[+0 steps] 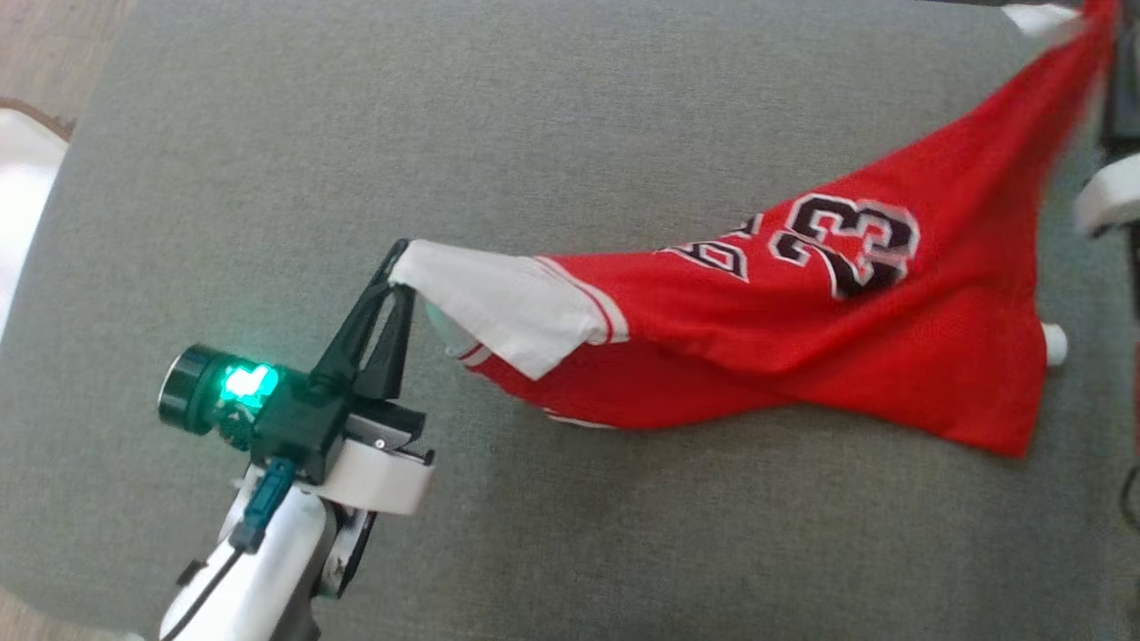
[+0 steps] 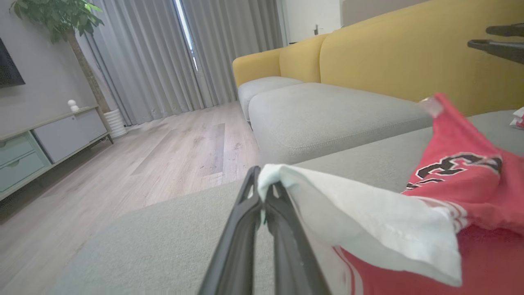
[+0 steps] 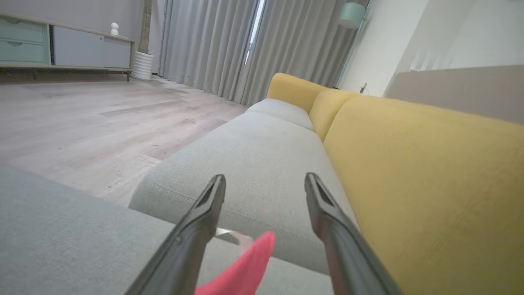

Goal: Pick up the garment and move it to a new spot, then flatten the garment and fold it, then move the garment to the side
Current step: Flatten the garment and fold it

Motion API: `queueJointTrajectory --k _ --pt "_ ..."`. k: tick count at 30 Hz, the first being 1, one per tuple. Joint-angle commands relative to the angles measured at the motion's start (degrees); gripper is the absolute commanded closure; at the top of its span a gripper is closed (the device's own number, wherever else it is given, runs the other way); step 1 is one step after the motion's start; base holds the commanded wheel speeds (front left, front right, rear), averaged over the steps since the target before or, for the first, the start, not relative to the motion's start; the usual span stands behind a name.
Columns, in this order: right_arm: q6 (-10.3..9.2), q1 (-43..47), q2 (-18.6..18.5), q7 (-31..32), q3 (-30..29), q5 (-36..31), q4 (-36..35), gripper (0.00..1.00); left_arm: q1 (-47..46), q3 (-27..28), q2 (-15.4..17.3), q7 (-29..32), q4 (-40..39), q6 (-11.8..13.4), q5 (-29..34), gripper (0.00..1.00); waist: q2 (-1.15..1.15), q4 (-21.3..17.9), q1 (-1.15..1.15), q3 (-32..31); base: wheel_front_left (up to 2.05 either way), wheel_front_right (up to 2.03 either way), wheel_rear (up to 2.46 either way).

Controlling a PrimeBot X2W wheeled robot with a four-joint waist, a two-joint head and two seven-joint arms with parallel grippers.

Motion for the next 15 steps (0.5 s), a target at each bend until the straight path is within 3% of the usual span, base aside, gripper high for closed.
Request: queueJointTrajectory --k 1,4,9,11,15 --pt "0.39 1.4 0.7 -1.2 0.7 1.1 -1.2 0.0 -2.0 2.8 1.2 -0.9 -0.5 0.5 -0.4 1.0 0.0 -1.0 -0.02 -0.2 0.0 0.0 0.0" --pt "0.39 6.6 2.2 -2.5 3.0 4.2 -2.9 0.0 -1.8 3.8 1.6 -2.0 1.8 0.7 -1.1 1.0 0.0 -2.7 -0.02 -0.5 0.0 0.0 0.0" --pt "0.39 21.0 1.9 -2.9 7.9 9.0 -11.7 0.0 -2.8 5.8 2.9 -3.1 4.1 0.8 -1.9 1.0 0.0 -4.9 -0.02 -0.7 0.0 0.0 0.0" --pt "0.39 30.1 0.8 -2.0 11.5 12.2 -18.5 0.0 -3.7 7.1 4.4 -3.4 5.4 0.8 -1.8 1.0 0.0 -6.3 -0.02 -1.2 0.0 0.0 0.0" --pt "0.39 39.8 -2.4 2.2 17.2 17.3 -25.2 0.0 -5.1 7.7 6.5 -3.3 6.3 1.0 -0.6 1.0 0.0 -7.6 -0.02 -2.1 0.0 0.0 0.0"
